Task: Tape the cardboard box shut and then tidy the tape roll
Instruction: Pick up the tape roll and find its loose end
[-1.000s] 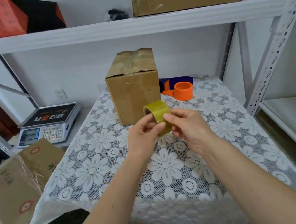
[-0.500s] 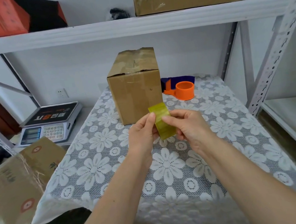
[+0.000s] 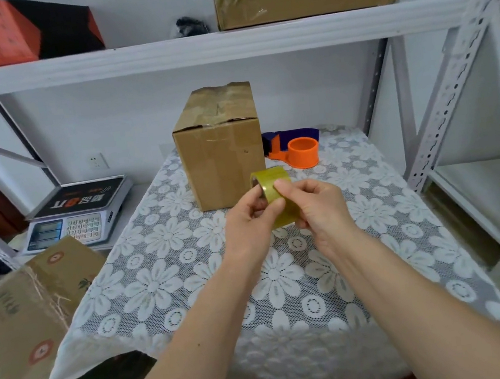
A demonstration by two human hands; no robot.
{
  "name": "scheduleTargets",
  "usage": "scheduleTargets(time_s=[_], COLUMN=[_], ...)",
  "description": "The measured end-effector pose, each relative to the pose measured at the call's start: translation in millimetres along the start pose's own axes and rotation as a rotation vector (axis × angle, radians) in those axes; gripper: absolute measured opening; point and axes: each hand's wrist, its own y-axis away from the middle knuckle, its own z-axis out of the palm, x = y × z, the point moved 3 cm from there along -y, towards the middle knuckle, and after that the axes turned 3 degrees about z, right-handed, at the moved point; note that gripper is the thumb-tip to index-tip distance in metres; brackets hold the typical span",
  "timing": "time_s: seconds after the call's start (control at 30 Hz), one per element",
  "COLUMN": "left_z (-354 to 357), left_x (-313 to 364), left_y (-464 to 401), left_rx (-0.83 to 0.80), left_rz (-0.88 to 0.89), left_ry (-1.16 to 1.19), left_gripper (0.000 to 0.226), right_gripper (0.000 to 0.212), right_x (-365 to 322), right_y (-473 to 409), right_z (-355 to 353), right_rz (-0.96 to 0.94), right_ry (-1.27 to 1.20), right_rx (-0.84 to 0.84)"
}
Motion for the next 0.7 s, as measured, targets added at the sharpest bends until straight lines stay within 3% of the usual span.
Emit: scheduleTargets(time_s=[0.1,0.3,0.47,0.7], left_z=[1.2,0.9,-0.9,-0.3], left_x=[-1.7,-10.8,-17.3,-20.2], left_y=[5.3,15.2,17.6,17.6], left_rx=[0.041,0.077,0.081,-0.018], left_rz=[-0.065,-0.123,-0.191,-0.154], left_ry=[0.082,0.294,0.6,0.658], left_gripper=[0.018,0.024,0.022,0.018], right_gripper=[0.006,0.033,0.011,0.039], right_x=[1.3,11.4,20.0,32.6], right_y=[8.4,18.1,18.3,11.0], right_z=[-4.3,-9.4,-15.9,-8.6], right_rz=[-0.055,-0.196,-0.241,-0.243], right_ry=[0.005,0.15,0.217,0.248], right_rx=[-0.081,-0.219,-0.096,-0.002])
